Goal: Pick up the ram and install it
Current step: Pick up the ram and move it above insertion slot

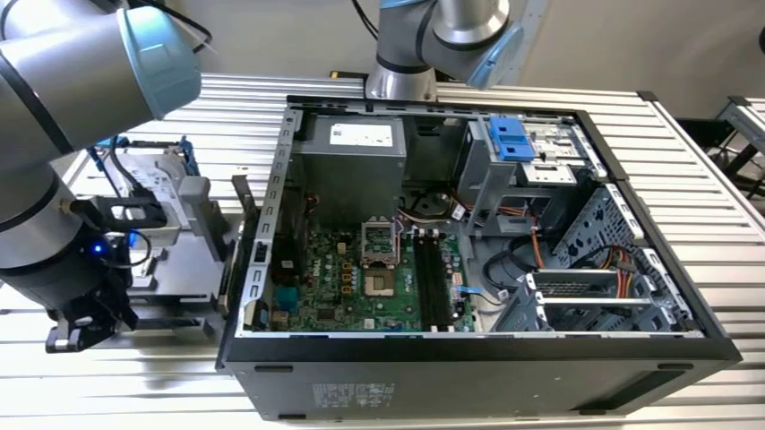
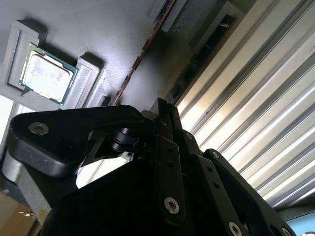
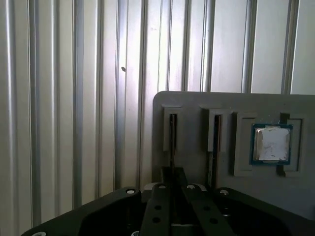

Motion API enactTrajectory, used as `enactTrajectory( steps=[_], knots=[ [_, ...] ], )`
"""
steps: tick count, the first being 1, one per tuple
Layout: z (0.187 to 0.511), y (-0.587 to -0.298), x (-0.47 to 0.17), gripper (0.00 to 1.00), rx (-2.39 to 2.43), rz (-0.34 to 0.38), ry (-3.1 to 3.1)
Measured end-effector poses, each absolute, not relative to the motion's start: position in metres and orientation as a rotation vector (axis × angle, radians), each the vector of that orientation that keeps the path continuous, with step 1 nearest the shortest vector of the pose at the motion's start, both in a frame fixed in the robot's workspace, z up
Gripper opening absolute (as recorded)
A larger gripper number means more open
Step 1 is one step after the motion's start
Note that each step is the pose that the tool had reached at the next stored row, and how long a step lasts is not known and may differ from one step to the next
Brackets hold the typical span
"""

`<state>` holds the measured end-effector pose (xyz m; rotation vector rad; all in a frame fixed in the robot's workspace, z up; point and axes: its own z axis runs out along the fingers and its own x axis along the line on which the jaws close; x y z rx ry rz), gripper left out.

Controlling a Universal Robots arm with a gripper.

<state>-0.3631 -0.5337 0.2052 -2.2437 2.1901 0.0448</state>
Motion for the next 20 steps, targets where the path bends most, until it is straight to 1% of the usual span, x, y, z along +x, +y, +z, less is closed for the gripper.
enactTrajectory(
  steps=[8, 20],
  knots=[
    [0.218, -0.534, -0.363, 0.0, -2.244, 0.045, 2.19],
    [0.228, -0.534, -0.364, 0.0, -2.228, 0.043, 2.207]
  ],
)
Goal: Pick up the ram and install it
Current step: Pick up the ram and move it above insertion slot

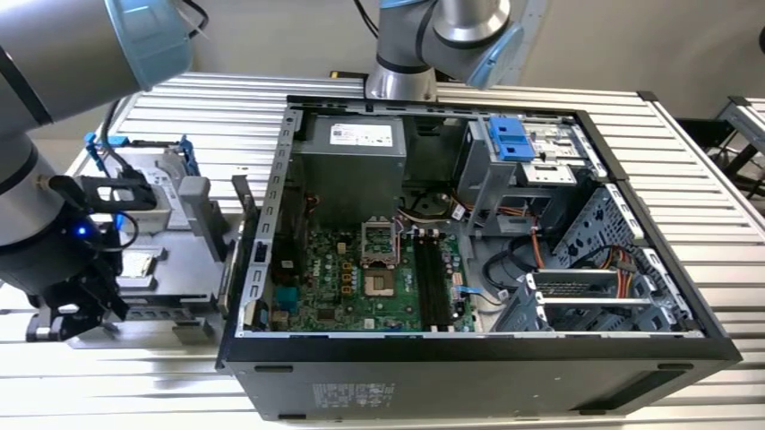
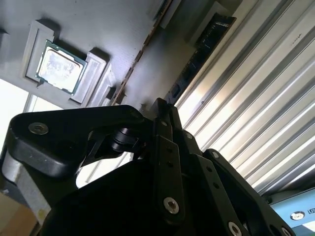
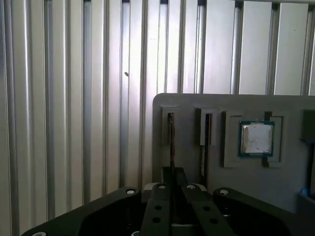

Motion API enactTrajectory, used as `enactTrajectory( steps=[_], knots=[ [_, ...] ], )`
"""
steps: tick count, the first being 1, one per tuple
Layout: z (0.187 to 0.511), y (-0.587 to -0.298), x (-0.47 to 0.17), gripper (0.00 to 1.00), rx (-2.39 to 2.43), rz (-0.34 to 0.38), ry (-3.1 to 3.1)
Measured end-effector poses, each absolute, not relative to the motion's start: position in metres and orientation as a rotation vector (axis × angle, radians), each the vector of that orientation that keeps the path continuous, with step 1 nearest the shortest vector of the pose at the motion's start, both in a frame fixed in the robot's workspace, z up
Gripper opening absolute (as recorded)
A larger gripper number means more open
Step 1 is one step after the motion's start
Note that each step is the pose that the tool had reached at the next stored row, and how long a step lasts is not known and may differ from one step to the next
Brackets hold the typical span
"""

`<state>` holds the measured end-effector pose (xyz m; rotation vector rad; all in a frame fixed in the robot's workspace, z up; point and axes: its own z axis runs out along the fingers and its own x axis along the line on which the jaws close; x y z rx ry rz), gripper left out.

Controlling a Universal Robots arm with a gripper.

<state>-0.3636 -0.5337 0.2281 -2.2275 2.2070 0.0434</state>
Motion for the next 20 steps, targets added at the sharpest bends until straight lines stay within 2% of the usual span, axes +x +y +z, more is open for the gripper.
enactTrajectory(
  steps=[20],
  knots=[
    [0.2382, -0.5339, -0.3637, 0.0, -2.197, 0.01, 2.273]
  ],
)
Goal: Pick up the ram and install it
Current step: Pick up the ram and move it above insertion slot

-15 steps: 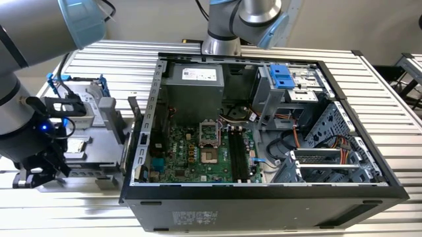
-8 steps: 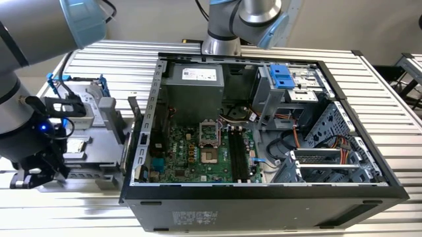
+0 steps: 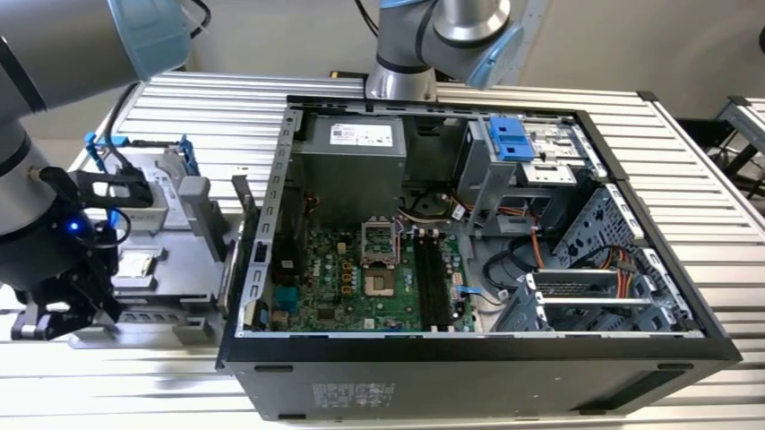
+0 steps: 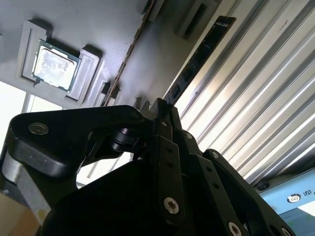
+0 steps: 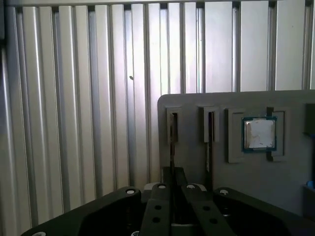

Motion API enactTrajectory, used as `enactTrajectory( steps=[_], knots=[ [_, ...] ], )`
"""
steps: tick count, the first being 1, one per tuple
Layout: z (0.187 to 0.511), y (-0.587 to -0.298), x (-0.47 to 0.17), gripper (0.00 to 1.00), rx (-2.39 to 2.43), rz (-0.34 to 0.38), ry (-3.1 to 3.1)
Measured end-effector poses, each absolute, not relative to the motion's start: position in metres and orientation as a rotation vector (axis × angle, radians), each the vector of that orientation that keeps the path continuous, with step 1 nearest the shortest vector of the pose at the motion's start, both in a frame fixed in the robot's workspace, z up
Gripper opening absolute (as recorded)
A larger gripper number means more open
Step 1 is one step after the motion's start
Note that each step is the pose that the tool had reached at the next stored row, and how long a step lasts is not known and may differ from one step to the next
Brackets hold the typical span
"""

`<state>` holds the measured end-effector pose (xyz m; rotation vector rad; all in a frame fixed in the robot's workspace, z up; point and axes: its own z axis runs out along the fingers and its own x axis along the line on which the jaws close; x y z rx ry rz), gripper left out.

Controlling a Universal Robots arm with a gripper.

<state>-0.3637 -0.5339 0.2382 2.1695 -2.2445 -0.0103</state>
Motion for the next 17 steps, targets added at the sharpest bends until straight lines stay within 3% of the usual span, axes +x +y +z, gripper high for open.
enactTrajectory(
  steps=[17],
  knots=[
    [0.268, -0.534, -0.364, 0.0, 2.17, -0.01, -2.244]
  ],
)
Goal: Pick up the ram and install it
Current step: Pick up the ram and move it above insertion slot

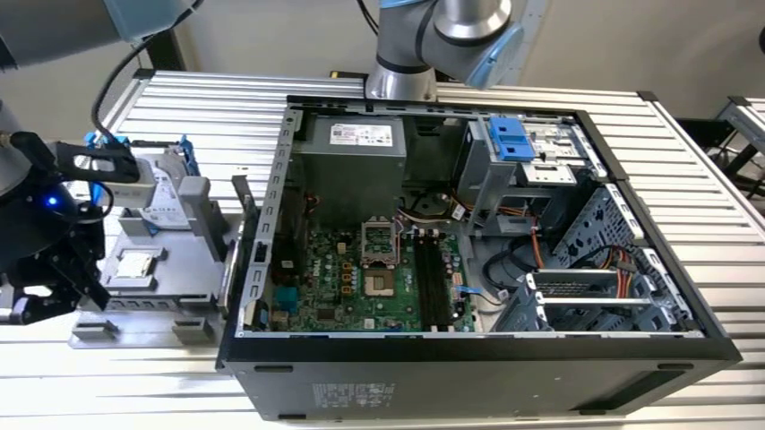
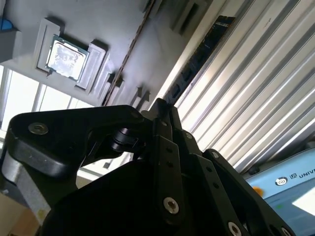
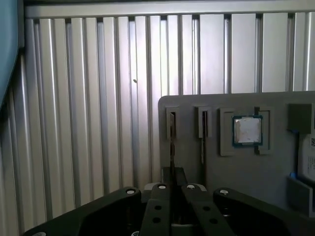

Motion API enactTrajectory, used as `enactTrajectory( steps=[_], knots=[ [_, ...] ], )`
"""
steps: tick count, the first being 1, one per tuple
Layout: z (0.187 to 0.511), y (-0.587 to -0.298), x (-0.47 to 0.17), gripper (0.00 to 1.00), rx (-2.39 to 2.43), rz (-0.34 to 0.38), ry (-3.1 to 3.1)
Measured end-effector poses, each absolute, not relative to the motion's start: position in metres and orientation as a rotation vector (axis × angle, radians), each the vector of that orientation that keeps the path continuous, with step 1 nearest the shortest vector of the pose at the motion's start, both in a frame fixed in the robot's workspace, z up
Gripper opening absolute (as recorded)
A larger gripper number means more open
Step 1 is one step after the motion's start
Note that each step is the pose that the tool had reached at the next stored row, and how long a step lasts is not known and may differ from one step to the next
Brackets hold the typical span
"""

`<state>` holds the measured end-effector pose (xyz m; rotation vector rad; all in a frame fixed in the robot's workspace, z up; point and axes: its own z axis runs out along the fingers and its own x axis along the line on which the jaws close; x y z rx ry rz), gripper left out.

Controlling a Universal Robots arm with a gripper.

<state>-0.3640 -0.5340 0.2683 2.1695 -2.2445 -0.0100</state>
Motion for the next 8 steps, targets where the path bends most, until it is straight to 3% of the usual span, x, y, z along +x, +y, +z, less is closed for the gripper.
enactTrajectory(
  steps=[8],
  knots=[
    [0.285, -0.534, -0.364, 0.0, 2.17, -0.01, -2.244]
  ],
)
